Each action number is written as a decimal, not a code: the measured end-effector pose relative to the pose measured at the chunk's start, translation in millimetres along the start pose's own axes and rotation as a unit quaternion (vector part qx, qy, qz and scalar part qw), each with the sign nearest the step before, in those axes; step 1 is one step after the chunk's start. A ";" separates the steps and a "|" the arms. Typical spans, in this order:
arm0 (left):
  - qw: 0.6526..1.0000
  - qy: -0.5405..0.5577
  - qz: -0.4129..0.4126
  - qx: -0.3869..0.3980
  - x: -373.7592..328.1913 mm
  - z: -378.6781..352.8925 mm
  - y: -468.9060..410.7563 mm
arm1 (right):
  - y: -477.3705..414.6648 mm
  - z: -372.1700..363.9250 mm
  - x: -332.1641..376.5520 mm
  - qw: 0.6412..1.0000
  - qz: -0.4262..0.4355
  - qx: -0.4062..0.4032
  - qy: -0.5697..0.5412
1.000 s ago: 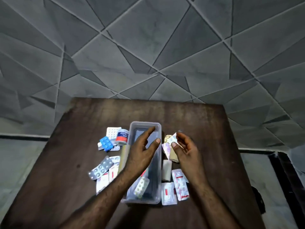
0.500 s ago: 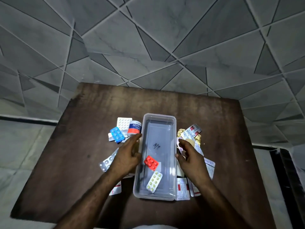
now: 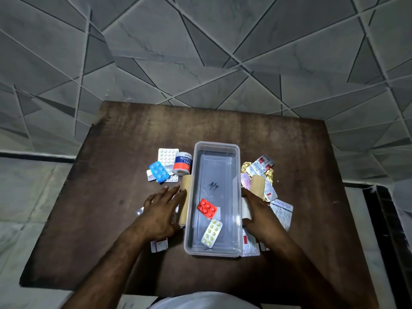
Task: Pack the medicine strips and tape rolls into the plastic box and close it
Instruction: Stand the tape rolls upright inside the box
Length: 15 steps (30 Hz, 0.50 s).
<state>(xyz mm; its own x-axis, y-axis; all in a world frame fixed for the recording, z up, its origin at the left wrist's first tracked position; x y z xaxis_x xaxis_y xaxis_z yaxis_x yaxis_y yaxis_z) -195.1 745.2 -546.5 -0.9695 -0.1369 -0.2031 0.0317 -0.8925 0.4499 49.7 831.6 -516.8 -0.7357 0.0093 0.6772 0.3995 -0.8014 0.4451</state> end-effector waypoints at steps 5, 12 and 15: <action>0.997 -0.075 -0.007 0.018 -10.6 3.4 -9.7 | -1.5 -6.3 -6.4 0.999 0.000 0.006 0.036; 0.999 -0.049 0.017 0.011 -13.7 0.0 -8.9 | -3.4 -7.0 -5.6 0.998 0.036 -0.001 0.051; 1.000 -0.003 0.026 0.005 -13.9 -2.2 -7.4 | -4.8 -7.5 -8.3 0.995 0.045 0.020 0.089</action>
<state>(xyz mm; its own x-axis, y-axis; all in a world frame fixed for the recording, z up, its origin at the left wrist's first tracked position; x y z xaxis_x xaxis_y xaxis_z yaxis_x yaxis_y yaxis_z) -181.4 752.8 -548.8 -0.9681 -0.1802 -0.1739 0.0797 -0.8800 0.4683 49.7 830.9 -528.9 -0.7800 -0.1696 0.6023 0.4865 -0.7698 0.4132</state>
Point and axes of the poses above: each hand's wrist, its own y-axis away from the middle knuckle, its own z-axis out of the back of the hand, x = y × z, the point moved 7 cm from there along -y, towards the middle knuckle, and after that the axes turned 9 degrees about -y, right-handed, at the moved point
